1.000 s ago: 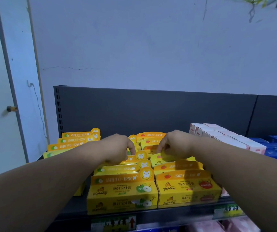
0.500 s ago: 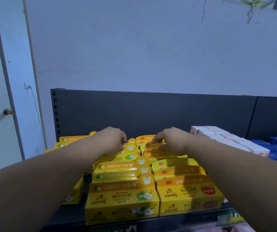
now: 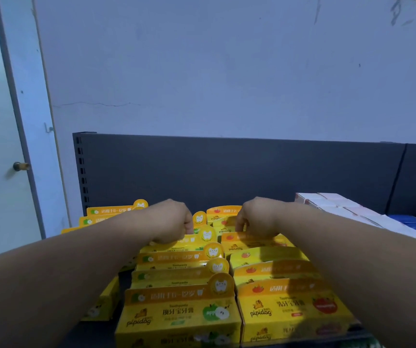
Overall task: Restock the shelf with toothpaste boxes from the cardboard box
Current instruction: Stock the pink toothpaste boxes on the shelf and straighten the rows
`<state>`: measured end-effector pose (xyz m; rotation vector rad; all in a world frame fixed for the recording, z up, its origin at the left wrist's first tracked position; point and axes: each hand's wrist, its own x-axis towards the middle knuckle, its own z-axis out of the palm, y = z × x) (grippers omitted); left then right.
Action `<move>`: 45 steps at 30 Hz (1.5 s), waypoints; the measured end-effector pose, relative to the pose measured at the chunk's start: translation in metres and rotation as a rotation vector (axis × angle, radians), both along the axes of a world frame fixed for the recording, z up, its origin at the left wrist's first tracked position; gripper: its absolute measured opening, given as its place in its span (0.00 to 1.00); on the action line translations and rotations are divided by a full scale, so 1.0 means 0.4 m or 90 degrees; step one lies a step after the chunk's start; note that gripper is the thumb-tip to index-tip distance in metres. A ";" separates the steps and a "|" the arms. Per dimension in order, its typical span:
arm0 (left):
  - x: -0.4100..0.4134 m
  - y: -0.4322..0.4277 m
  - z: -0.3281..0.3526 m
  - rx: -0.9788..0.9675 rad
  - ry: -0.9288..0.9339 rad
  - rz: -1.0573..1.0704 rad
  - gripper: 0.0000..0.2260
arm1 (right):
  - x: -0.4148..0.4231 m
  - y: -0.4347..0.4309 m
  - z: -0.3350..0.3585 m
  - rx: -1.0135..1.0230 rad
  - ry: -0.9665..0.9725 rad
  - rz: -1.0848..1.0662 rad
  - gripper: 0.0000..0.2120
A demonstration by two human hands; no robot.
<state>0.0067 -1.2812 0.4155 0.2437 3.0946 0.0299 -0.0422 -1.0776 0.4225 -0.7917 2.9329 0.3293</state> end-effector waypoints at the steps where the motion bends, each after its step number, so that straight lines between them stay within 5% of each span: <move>1: 0.000 0.003 -0.001 0.004 -0.005 -0.004 0.14 | 0.002 0.002 0.006 0.018 -0.011 0.003 0.19; 5: 0.003 0.011 0.006 -0.002 -0.029 -0.017 0.13 | 0.013 0.006 0.023 0.053 -0.048 0.005 0.15; 10: -0.012 -0.003 0.038 0.059 0.016 -0.003 0.09 | 0.003 0.006 0.037 -0.054 -0.047 -0.016 0.11; 16: -0.070 -0.026 0.019 -0.041 0.019 0.048 0.14 | -0.050 -0.024 0.011 -0.120 0.045 -0.045 0.21; 18: -0.081 -0.028 0.005 -0.083 -0.002 0.043 0.07 | -0.064 -0.032 -0.005 -0.102 0.039 -0.055 0.23; 23: -0.078 -0.018 0.006 -0.114 -0.028 0.040 0.15 | -0.077 -0.030 -0.014 -0.032 0.034 -0.057 0.20; 36: -0.066 -0.005 0.003 -0.065 -0.037 0.006 0.16 | -0.043 -0.016 0.029 0.058 -0.048 -0.040 0.19; 45: -0.051 0.003 0.009 -0.041 -0.011 -0.003 0.20 | -0.085 -0.043 0.029 -0.120 0.028 -0.050 0.18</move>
